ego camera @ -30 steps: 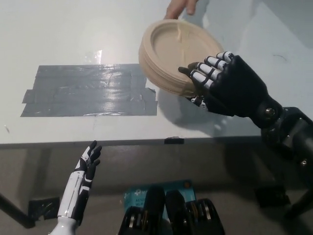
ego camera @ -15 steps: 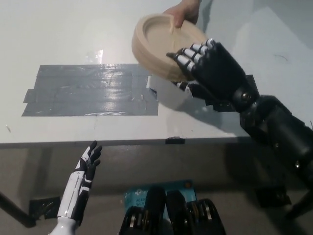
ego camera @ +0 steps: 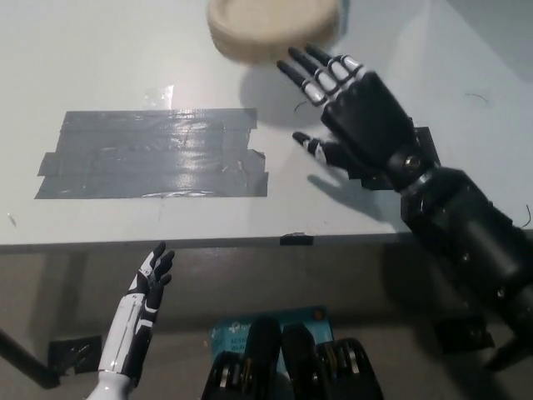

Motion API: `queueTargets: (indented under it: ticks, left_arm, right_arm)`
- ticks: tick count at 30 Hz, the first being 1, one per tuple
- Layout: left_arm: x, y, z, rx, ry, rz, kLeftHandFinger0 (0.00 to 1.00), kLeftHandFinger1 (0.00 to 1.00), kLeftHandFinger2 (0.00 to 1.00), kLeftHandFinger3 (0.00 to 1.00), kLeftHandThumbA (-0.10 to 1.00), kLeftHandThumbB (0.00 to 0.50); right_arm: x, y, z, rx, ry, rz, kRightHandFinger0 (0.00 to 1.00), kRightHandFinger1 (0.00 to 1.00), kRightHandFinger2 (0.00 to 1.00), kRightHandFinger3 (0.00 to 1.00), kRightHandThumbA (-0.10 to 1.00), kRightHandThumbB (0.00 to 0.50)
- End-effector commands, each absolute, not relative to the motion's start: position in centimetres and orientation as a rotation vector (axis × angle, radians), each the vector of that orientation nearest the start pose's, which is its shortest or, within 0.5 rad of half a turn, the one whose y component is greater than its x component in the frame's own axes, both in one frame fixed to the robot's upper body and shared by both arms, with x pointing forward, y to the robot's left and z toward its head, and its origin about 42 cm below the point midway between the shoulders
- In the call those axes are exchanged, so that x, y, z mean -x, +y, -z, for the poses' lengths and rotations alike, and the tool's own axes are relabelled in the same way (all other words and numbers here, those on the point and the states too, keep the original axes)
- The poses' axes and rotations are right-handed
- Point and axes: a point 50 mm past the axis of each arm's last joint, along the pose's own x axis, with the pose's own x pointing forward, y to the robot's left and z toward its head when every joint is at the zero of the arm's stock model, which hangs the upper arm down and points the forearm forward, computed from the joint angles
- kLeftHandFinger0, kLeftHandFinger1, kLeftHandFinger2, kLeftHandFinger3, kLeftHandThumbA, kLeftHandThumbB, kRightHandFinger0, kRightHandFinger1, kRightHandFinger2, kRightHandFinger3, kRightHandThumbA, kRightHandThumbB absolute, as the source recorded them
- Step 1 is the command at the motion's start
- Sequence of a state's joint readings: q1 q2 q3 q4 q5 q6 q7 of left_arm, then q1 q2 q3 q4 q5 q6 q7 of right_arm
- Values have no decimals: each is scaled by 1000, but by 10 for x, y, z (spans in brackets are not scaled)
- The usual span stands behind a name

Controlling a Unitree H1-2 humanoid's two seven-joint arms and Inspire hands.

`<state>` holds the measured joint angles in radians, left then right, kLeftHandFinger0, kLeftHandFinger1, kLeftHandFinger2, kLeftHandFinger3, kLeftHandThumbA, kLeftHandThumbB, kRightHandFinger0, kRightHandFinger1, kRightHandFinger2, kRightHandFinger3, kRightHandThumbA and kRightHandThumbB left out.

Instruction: A stack of plates is kept in the middle of the desk close to the robot and the robot grabs the stack with its right hand, picks it up and hands it to a person.

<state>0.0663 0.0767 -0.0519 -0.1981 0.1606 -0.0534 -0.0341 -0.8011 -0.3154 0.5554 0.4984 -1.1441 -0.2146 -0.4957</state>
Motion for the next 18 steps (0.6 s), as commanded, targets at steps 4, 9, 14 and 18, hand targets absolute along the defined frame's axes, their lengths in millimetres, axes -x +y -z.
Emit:
queueTargets:
  ticks: [4, 9, 14, 18]
  left_arm:
    - [-253, 218, -143, -234, -225, 79, 1000, 1000, 1000, 1000, 1000, 0]
    - [-248, 215, -140, -224, -209, 81, 1000, 1000, 1000, 1000, 1000, 0]
    - [-247, 214, -137, -225, -203, 85, 1000, 1000, 1000, 1000, 992, 0]
    - [-245, 213, -136, -226, -205, 76, 1000, 1000, 1000, 1000, 983, 0]
  right_arm:
    - [-418, -148, -328, 1268, -818, -294, 1000, 1000, 1000, 1000, 854, 500]
    - [-380, -169, -342, 1215, -886, -254, 1000, 1000, 1000, 1000, 894, 500]
    - [-342, -195, -359, 1197, -938, -163, 1000, 1000, 1000, 1000, 931, 500]
    - [-301, -215, -368, 1148, -975, -125, 1000, 1000, 1000, 1000, 952, 488]
